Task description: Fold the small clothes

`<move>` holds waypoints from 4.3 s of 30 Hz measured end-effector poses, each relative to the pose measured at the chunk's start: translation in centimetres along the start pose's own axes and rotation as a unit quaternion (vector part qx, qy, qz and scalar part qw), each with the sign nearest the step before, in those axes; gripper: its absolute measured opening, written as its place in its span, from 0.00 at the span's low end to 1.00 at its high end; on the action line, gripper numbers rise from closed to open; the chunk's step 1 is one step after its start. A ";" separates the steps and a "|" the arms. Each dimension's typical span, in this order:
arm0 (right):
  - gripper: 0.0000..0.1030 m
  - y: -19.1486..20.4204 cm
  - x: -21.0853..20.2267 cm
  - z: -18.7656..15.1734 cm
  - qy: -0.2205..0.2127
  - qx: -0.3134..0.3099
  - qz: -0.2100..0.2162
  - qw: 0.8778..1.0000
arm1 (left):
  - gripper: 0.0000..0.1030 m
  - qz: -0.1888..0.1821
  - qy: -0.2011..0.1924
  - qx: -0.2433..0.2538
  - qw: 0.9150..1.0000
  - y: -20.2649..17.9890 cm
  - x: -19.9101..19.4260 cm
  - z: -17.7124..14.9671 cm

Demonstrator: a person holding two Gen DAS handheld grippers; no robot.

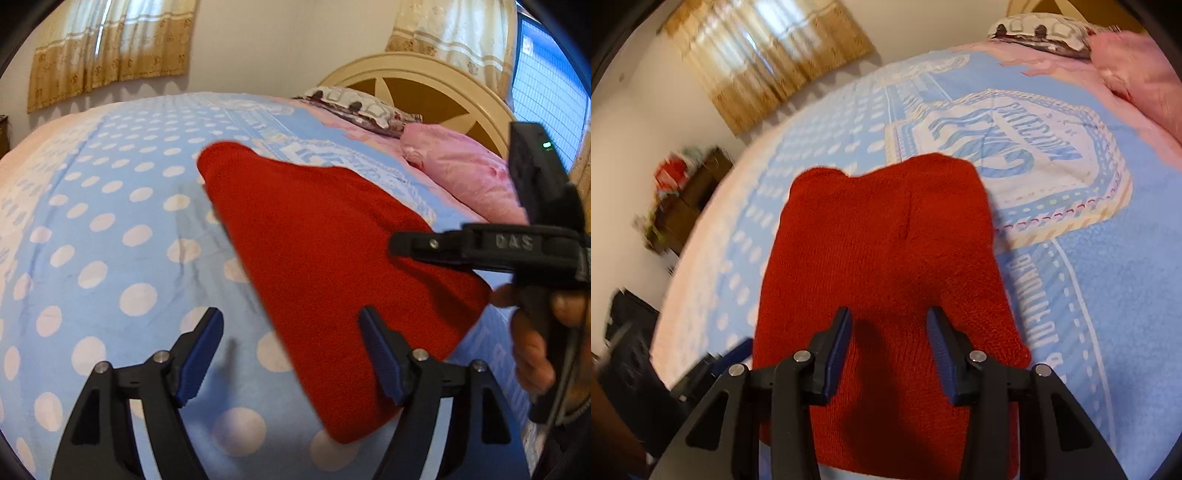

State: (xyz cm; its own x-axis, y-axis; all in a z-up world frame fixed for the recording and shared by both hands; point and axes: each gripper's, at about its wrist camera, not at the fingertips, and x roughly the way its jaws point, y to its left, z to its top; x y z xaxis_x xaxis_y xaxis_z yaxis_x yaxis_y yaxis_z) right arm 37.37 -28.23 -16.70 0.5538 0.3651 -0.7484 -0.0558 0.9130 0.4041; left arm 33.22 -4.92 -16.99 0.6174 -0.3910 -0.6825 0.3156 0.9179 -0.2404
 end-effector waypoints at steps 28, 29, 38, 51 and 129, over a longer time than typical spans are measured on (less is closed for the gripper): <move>0.42 10.9 7.4 2.2 0.060 -0.203 -0.100 0.972 | 0.90 -0.011 0.004 -0.042 0.999 1.5 -0.1 -0.6; 0.42 10.8 7.7 2.5 0.063 -0.197 -0.100 0.973 | 0.90 -0.014 0.005 -0.047 0.999 1.7 -0.1 -0.6; 0.43 7.7 2.8 2.6 0.008 -0.162 -0.088 0.983 | 0.92 -0.022 0.007 -0.052 0.998 1.8 -0.1 -0.7; 0.47 1.7 1.4 1.4 0.013 -0.154 -0.095 0.983 | 1.00 -0.016 0.023 -0.052 0.998 1.7 0.5 -0.6; 0.27 0.1 2.7 2.5 -0.018 -0.076 0.113 0.990 | 0.40 -0.050 0.037 -0.049 0.997 0.3 -1.8 0.4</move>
State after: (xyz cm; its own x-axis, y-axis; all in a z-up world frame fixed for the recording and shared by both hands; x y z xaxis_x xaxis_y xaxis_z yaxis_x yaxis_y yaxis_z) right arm 40.99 -27.57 -17.35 0.5415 0.5597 -0.6274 -0.3048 0.8261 0.4739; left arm 32.45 -4.01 -15.57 0.5304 -0.4791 -0.6994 0.2999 0.8777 -0.3738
